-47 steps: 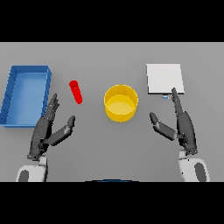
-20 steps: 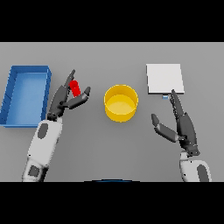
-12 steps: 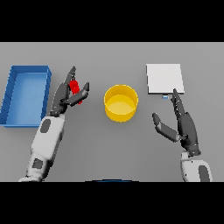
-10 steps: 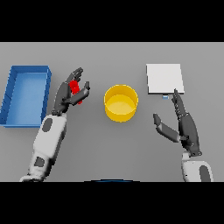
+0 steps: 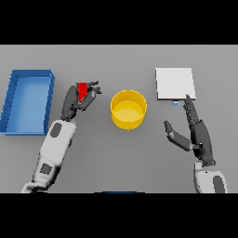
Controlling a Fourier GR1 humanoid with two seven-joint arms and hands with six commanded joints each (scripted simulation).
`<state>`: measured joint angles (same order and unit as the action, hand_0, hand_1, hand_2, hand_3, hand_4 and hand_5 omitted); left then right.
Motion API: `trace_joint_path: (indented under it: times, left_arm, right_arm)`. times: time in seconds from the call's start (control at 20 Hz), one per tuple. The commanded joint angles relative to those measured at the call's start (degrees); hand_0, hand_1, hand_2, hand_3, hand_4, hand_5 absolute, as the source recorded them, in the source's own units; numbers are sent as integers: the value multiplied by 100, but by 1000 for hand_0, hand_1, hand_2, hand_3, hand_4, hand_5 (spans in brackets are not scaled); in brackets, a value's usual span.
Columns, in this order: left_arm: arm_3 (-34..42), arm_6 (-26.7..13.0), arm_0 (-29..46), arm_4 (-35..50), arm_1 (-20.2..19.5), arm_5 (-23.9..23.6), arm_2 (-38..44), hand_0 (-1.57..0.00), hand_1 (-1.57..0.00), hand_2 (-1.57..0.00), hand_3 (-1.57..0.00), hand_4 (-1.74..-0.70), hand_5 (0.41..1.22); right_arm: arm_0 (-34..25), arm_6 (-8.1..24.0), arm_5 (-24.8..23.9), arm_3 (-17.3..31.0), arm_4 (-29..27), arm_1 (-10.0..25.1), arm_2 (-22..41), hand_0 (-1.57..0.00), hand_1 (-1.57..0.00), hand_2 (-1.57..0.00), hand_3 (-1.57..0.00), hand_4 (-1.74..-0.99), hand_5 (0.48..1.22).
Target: Pick up the red beaker and tilt it to pour out 1 green nut into yellow bowl. Pick up the yellow bowl and place it on the metallic measuring scale.
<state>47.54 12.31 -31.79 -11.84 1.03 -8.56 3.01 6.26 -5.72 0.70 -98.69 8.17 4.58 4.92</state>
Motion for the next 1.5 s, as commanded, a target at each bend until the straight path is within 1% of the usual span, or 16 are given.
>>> trace_joint_path:
  times: [0.0,0.1,0.25,0.35,0.4,0.6,0.7,0.75,0.85,0.95,1.0,1.2,1.25,1.3,1.35,1.45]
  left_arm:
    - [46,94,4,113,21,60,60,-1434,-1439,-1449,-1400,-1582,1171]
    - [287,123,54,441,71,286,167,-1483,-1486,-1493,-1462,-1639,1157]
    - [583,71,25,723,-4,498,229,-1526,-1528,-1531,-1515,-1689,1140]
    - [834,-119,39,730,-75,552,126,-1542,-1543,-1545,-1535,-1708,1132]
    - [929,-165,14,713,-92,581,56,-1548,-1549,-1551,-1542,-1714,1132]
    - [1125,-432,-69,524,-352,651,-186,-1556,-1557,-1558,-1553,-1724,1133]
    - [1140,-495,-101,448,-453,679,-274,-1556,-1557,-1558,-1553,-1724,1138]
    - [1126,-530,-123,401,-499,701,-329,-1556,-1557,-1558,-1553,-1724,1139]
    - [1211,-596,-177,94,-661,714,-612,-1562,-1562,-1563,-1559,-1730,1134]
    - [1268,-832,-322,-255,-916,766,-901,-1565,-1565,-1566,-1563,-1734,1124]
    - [1309,-1058,-433,-466,-995,777,-1064,-1566,-1566,-1567,-1565,-1735,1120]
    - [1399,-1514,-737,-1317,-1281,1099,-1770,-1569,-1569,-1569,-1569,-1739,1129]
    - [1384,-1562,-838,-1513,-1327,1172,-1931,-1569,-1569,-1570,-1569,-1739,1134]
    - [1413,-1564,-900,-1675,-1382,1265,-2082,-1570,-1570,-1570,-1569,-1740,1139]
    - [1353,-1743,-1074,-1898,-1399,1363,-2252,-1570,-1570,-1570,-1570,-1740,1147]
    - [1270,-1828,-1305,-2415,-1516,1488,-2634,-1570,-1570,-1570,-1570,-1740,1174]
  right_arm:
    - [0,39,9,-10,13,-5,24,1,1,1,1,-1251,641]
    - [-6,11,-12,23,106,-7,66,1,1,1,1,-1248,645]
    - [-27,-34,-55,5,165,-1,75,1,1,1,1,-1236,644]
    - [-13,-72,-56,10,194,3,91,1,1,1,1,-1228,645]
    - [-35,-9,-53,14,167,9,67,1,1,1,1,-1227,647]
    - [-19,-240,-112,13,322,52,103,1,1,1,1,-1219,659]
    - [-28,-208,-136,22,351,41,112,1,1,1,1,-1219,661]
    - [37,-301,-141,-6,373,53,120,1,1,1,1,-1219,661]
    - [7,-149,-155,-14,424,71,133,1,1,1,1,-1210,664]
    - [32,-88,-144,10,383,92,89,1,1,1,1,-1199,658]
    - [35,-93,-141,-14,416,51,146,1,1,1,1,-1194,658]
    - [-33,88,-83,-38,388,98,132,1,1,1,1,-1178,663]
    - [96,-53,-50,-123,408,98,188,1,1,1,1,-1178,667]
    - [47,-4,-51,-28,403,95,166,1,1,1,1,-1178,667]
    - [-6,86,-36,-17,341,86,133,1,1,1,1,-1182,668]
    - [63,13,-59,-62,330,52,139,1,1,1,1,-1183,671]
